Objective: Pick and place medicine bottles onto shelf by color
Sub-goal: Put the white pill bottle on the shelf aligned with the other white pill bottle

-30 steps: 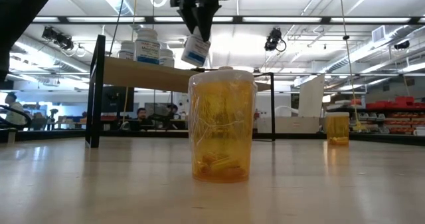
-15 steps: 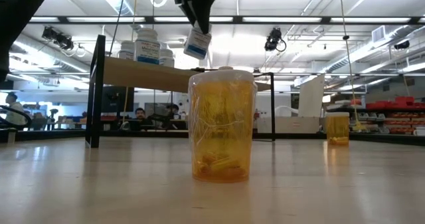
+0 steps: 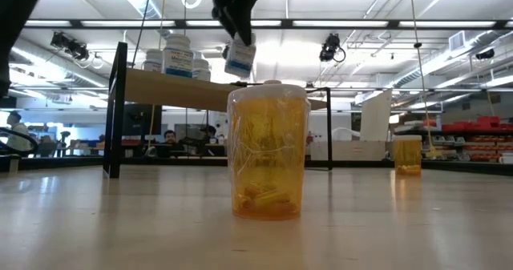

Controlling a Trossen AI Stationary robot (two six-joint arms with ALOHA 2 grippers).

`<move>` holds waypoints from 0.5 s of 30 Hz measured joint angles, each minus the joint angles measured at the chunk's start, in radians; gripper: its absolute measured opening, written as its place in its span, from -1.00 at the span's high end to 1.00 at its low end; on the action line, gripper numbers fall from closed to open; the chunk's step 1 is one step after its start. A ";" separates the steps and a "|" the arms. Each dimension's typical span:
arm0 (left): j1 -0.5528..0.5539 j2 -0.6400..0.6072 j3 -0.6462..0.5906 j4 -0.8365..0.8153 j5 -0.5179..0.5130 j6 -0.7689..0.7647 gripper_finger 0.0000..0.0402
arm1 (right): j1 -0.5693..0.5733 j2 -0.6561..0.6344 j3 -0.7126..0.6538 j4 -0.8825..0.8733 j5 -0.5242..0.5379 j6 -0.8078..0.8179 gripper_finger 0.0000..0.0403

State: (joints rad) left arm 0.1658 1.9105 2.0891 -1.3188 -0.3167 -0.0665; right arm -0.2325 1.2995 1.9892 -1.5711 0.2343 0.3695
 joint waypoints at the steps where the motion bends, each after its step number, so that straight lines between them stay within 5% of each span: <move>1: -0.002 -0.045 -0.091 0.070 0.008 -0.006 0.00 | 0.000 0.000 0.000 0.000 0.000 0.004 -0.40; 7: -0.003 -0.302 -0.473 0.371 0.031 -0.115 0.04 | 0.000 0.000 0.000 0.000 0.013 0.008 -0.40; 15: 0.019 -0.382 -0.579 0.386 0.030 -0.133 0.00 | -0.001 0.000 0.000 0.000 0.031 0.011 -0.40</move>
State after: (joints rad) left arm 0.1848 1.5284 1.5097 -0.9332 -0.2872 -0.1995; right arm -0.2333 1.2999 1.9892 -1.5711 0.2648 0.3803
